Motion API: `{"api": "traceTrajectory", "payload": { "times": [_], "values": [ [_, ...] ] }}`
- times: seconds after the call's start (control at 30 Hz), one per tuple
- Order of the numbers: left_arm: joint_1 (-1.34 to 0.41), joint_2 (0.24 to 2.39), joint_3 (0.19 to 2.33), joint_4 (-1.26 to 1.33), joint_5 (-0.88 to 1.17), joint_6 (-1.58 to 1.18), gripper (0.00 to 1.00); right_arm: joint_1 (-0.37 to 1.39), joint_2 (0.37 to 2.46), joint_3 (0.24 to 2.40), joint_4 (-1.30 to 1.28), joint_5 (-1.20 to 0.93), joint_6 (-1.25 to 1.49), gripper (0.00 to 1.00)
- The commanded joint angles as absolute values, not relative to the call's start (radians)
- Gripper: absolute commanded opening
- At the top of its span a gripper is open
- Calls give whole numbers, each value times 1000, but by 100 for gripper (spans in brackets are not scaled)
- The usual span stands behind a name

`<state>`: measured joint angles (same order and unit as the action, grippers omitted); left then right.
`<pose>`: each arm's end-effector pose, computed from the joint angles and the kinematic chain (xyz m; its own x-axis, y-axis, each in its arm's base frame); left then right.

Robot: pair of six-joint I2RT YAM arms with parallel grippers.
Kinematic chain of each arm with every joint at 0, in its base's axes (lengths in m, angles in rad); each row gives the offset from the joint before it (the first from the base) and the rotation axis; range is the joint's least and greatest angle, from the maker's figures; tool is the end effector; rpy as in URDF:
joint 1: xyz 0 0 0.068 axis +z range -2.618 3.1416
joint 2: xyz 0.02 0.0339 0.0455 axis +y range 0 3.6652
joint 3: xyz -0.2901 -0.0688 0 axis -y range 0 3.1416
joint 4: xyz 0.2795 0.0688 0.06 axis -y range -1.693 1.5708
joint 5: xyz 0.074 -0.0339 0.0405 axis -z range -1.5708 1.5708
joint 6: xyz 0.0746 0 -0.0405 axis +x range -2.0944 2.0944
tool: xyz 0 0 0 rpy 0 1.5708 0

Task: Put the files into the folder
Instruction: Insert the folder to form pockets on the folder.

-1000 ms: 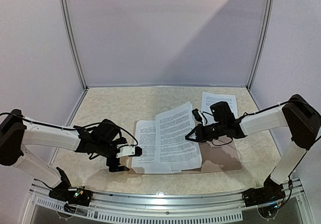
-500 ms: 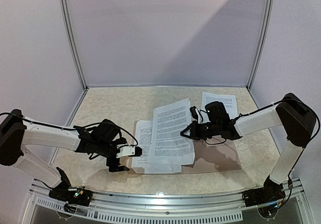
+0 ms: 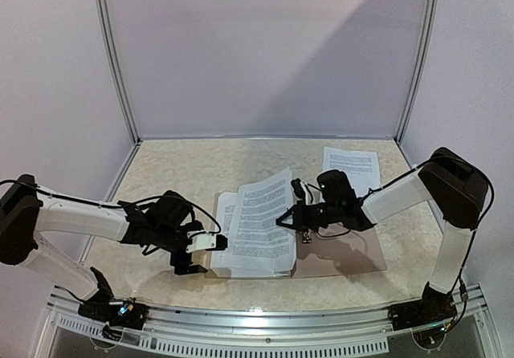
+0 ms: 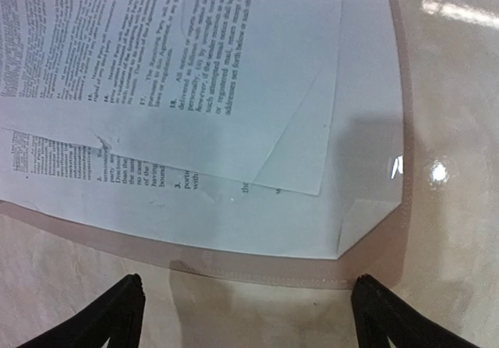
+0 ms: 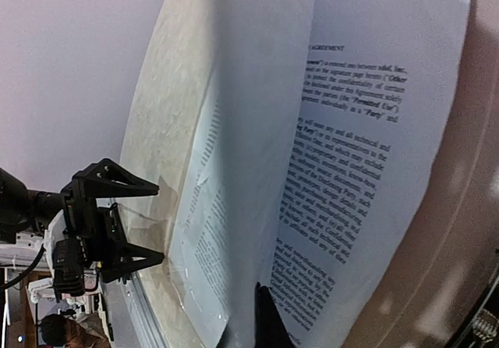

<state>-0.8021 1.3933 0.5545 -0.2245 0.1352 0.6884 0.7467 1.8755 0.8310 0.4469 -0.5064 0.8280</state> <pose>0.1819 -0.2026 0.1020 0.0122 0.8929 -0.4501 0.9712 0.0965 0.2178 0.2796 0.3080 0.1004 -0.9336 0.0137 -0.3581 -0.2966 0.5314 0.7935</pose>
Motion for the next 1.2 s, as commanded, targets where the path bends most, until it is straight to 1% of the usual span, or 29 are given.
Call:
{"api": "traceTrajectory", "payload": {
  "times": [0.0,0.07,0.13,0.23,0.3,0.37,0.4,0.5,0.53,0.6,0.7,0.73,0.77,0.87,0.9,1.03,1.17],
  "values": [
    [-818,1425,519,-290,109,710,93,774,1930,899,486,-630,826,0],
    [-818,1425,519,-290,107,710,93,782,1958,909,504,-674,820,0],
    [-818,1425,520,-290,107,710,93,783,1973,893,556,-675,844,0],
    [-818,1424,519,-289,107,710,94,783,1972,891,559,-657,857,0],
    [-818,1424,520,-289,107,710,94,784,1967,899,540,-645,844,0],
    [-818,1424,519,-289,106,710,94,783,1965,921,460,-612,824,0],
    [-818,1424,520,-290,105,710,94,782,1961,926,414,-575,803,3],
    [-818,1423,518,-288,105,710,94,783,1914,895,351,-462,768,22],
    [-818,1422,518,-288,105,710,94,784,1899,884,345,-445,763,26],
    [-818,1421,517,-289,105,711,94,784,1877,877,328,-442,755,31],
    [-818,1421,518,-288,105,712,94,782,1877,874,331,-462,751,32],
    [-818,1421,518,-288,106,712,94,783,1882,880,329,-471,749,31],
    [-818,1421,518,-288,105,712,94,782,1887,888,318,-475,744,27],
    [-819,1422,517,-289,103,712,94,776,1905,913,277,-462,704,9],
    [-819,1422,518,-289,104,713,94,771,1912,920,270,-466,694,5],
    [-819,1422,518,-289,103,713,94,751,1931,940,260,-472,667,0],
    [-819,1423,518,-288,104,716,93,757,1980,968,312,-580,668,0]
  ]
}}
